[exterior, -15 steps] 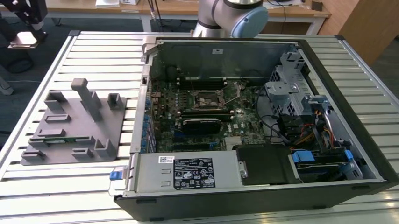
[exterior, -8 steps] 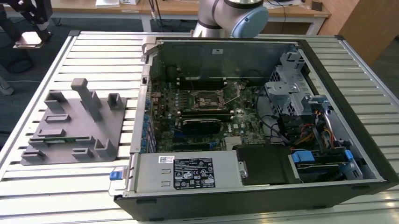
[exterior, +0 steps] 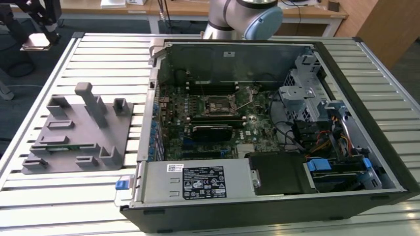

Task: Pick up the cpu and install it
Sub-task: 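Pick up the cpu and move it towards the insertion slot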

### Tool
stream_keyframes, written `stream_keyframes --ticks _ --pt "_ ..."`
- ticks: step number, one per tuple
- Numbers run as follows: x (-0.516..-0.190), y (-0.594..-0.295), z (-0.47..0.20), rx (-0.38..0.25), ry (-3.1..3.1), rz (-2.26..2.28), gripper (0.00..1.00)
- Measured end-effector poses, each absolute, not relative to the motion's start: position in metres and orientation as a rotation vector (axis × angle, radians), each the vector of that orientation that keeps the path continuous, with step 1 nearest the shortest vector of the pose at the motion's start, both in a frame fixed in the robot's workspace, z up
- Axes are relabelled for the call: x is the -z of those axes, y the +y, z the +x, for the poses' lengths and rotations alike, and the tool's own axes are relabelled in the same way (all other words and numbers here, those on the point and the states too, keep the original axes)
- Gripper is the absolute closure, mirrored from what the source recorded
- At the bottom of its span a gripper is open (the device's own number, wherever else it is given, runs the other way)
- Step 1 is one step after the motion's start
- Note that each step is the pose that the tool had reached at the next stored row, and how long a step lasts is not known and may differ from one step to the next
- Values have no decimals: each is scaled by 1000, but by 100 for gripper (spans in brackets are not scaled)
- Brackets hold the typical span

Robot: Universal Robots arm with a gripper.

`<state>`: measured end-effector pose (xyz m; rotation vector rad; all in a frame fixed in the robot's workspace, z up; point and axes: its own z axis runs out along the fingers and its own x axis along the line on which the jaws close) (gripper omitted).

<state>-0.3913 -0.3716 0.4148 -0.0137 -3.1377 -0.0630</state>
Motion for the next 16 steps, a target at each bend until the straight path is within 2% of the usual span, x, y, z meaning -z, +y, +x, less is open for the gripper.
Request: stream_keyframes --ticks 16 --pt "-415 -371 -371 63 -3138 -14 46"
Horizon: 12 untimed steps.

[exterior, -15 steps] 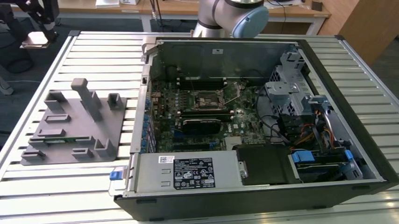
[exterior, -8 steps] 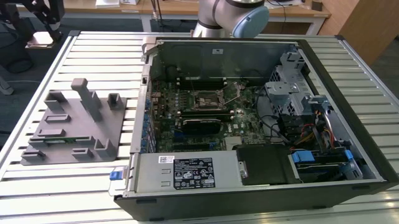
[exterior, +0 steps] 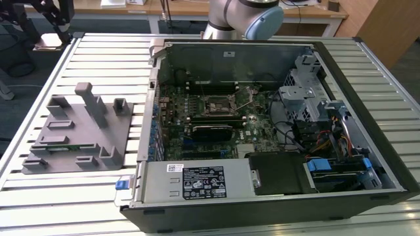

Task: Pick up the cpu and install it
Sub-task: 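Pick up the cpu and move it towards the insertion slot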

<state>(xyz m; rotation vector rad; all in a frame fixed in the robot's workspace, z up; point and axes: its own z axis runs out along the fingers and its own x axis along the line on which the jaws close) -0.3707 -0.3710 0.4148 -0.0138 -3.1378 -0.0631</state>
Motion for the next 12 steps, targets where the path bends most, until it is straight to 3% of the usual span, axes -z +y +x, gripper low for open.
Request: stream_keyframes --ticks 12 --pt "-415 -371 -354 63 -3138 -14 46"
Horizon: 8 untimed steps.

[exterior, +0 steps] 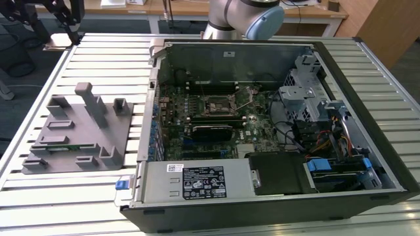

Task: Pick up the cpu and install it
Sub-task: 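Pick up the cpu and move it towards the insertion slot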

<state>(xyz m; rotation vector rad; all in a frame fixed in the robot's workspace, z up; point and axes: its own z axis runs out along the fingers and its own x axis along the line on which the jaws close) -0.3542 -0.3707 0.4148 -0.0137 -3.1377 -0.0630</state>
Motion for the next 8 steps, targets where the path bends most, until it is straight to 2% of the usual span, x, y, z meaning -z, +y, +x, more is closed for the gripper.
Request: stream_keyframes --ticks 8 --pt "-415 -370 -343 63 -3138 -14 46"
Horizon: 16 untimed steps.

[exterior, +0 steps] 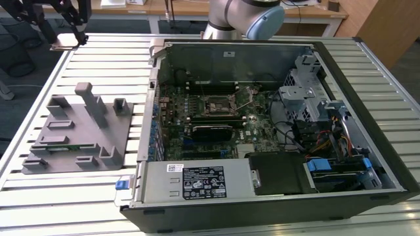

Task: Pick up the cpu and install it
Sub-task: 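Pick up the cpu and move it towards the insertion slot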

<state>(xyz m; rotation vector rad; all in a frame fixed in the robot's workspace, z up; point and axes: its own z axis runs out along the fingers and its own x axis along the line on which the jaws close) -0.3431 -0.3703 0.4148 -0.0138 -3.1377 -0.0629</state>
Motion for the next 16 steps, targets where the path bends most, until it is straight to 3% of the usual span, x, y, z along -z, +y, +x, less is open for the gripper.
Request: stream_keyframes --ticks 16 --pt "-415 -370 -320 63 -3138 -14 46"
